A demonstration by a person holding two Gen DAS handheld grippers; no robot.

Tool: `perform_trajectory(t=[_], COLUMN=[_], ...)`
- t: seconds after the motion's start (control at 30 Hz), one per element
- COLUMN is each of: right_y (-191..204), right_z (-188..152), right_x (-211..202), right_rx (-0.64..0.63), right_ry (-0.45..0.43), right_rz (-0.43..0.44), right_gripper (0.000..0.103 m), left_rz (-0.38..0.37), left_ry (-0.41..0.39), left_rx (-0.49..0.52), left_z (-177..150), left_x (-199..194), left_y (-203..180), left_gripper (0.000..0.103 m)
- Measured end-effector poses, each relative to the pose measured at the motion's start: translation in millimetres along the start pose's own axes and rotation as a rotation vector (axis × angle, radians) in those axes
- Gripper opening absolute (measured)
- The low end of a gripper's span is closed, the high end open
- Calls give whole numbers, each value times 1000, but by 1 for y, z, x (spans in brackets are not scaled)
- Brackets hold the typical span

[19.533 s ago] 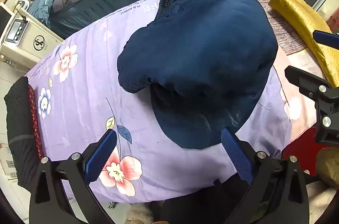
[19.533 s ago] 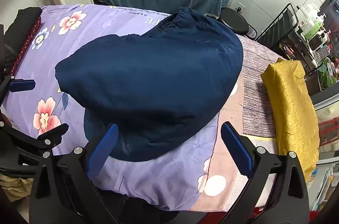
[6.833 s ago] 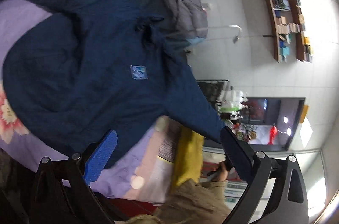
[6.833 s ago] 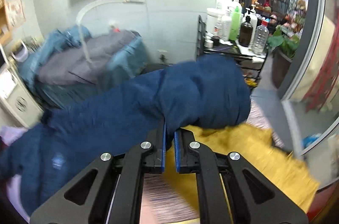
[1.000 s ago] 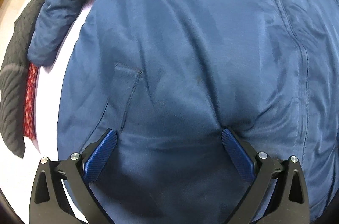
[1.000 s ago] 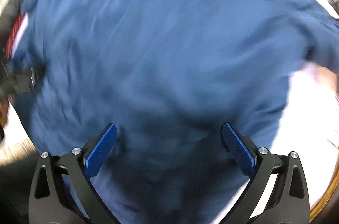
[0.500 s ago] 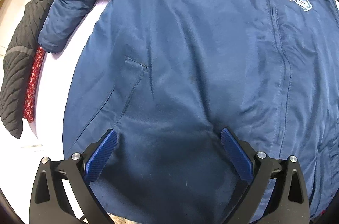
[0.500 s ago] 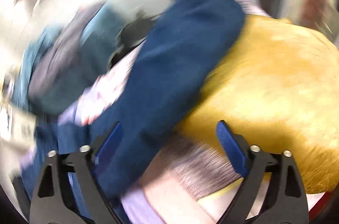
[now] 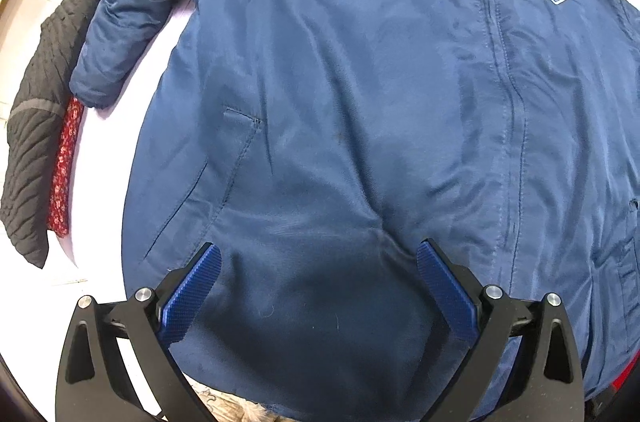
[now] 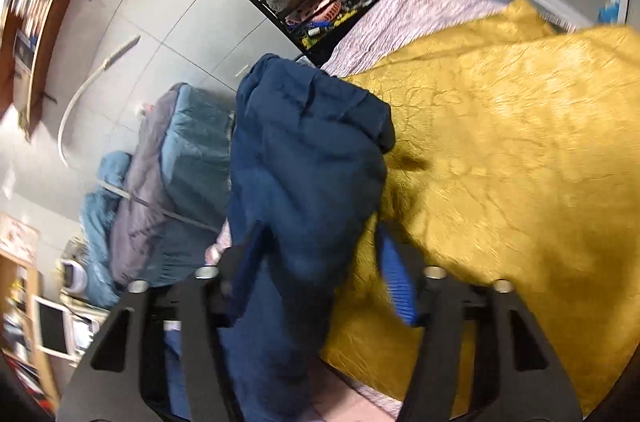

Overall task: Fold large clothes
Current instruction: 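Grasp the jacket sleeve near the yellow cloth with the right gripper and lift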

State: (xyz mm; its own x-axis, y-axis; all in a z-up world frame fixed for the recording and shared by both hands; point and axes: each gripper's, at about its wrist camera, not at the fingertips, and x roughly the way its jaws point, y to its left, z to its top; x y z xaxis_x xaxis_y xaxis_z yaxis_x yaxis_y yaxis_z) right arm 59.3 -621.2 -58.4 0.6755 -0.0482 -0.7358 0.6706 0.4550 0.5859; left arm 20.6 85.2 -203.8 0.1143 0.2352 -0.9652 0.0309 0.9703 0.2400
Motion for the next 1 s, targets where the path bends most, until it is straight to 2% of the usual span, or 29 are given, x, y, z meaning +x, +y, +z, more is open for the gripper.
perform_trajectory(t=[0.1,0.13,0.27,0.37,0.43,0.57,0.67,0.8,0.93,1.0], right_y=[-5,-4,21,41,37,16,11,9,37,68], right_z=[6,5,1,-7,-9,-15,-29,-48,-71,-85], right_x=[6,4,-20,-57,-78,-111,-120,-122,-131,-135], right_rx=[53,53,-45,-141,-117,-56,-93,-83,-168,-264], right_ry=[14,15,-10,-91,-132,-178,-180,-169,-177,-187], right_rz=[42,53,89,83,95,65,14,12,19,13], right_gripper=[19,14,11,10,9,9,9,9,9,9], left_rz=[-3,-4,-12,-22,-32,-65,-82,-99,-122,-137], left_ry=[0,1,-5,-21,-38,-60,-66,-56,-70,-74], left_rx=[0,-1,-17,-20,-19,-7,24,57,63,62], left_z=[-2,-3,-4,0,5,13,15,19,29,36], left_x=[-3,-4,-8,-14,-19,-24,-24,-19,-17,-16], left_y=[-1,-1,-1,-4,-8,-14,-21,-25,-16,-9], left_gripper=[97,97,97,97,97,97,97,97,97,97])
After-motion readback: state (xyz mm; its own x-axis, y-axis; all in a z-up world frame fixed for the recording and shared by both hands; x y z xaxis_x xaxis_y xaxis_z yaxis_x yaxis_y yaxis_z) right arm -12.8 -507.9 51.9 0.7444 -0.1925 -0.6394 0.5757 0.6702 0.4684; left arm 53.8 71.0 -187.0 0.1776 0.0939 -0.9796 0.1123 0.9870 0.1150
